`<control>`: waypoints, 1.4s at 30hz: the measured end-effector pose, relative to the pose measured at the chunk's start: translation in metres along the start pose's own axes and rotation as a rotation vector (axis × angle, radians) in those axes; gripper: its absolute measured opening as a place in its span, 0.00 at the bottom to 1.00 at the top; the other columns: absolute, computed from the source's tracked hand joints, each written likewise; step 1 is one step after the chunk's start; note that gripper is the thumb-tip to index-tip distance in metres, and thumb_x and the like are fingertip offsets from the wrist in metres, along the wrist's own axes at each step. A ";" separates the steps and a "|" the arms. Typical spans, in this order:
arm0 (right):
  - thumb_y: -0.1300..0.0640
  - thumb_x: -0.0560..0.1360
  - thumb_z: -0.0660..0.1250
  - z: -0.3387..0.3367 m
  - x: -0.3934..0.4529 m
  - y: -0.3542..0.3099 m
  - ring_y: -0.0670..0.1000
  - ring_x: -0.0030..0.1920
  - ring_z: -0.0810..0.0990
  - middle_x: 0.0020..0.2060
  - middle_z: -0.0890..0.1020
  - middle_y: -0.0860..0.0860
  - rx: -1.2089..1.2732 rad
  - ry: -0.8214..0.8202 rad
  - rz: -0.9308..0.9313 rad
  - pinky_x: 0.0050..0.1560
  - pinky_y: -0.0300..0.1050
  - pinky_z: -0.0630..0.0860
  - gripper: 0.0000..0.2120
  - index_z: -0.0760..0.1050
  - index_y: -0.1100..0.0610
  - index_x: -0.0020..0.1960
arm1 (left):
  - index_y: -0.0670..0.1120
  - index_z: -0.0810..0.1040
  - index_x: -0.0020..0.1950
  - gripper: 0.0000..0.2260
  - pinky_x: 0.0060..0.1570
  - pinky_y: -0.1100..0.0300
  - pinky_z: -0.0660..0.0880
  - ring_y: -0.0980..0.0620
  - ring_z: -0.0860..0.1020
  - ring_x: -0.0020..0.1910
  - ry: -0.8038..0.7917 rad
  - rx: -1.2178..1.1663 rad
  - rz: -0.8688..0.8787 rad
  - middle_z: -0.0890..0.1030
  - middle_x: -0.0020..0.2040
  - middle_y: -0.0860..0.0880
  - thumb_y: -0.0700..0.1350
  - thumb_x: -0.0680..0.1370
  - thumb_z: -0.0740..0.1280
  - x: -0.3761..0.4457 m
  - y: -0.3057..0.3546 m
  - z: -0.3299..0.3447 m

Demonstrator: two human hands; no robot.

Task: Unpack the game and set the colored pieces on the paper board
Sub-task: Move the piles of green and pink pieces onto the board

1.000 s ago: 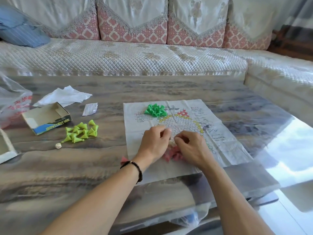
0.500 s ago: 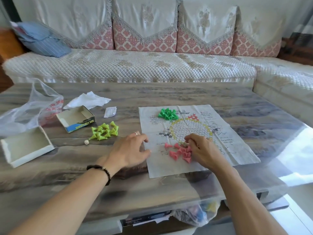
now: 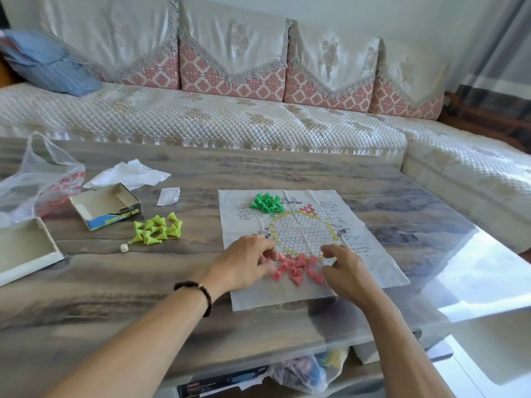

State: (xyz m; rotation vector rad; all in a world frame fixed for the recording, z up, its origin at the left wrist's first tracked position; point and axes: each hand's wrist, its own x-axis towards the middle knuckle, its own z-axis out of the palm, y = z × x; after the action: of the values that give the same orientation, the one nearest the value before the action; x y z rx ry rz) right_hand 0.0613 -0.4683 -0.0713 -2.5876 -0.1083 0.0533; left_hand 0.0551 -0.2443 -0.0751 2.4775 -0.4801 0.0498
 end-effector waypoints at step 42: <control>0.40 0.73 0.66 0.020 0.013 -0.061 0.50 0.62 0.70 0.60 0.73 0.48 -0.107 0.076 -0.342 0.58 0.46 0.69 0.28 0.70 0.51 0.69 | 0.52 0.69 0.71 0.29 0.63 0.54 0.68 0.54 0.66 0.66 -0.027 0.202 -0.043 0.67 0.67 0.54 0.61 0.73 0.68 -0.012 -0.029 -0.030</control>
State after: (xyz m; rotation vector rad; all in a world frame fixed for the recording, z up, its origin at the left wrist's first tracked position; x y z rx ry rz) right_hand 0.0691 -0.4047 -0.0569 -2.6353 -0.5353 -0.1807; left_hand 0.0560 -0.2010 -0.0691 2.6888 -0.4524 0.0501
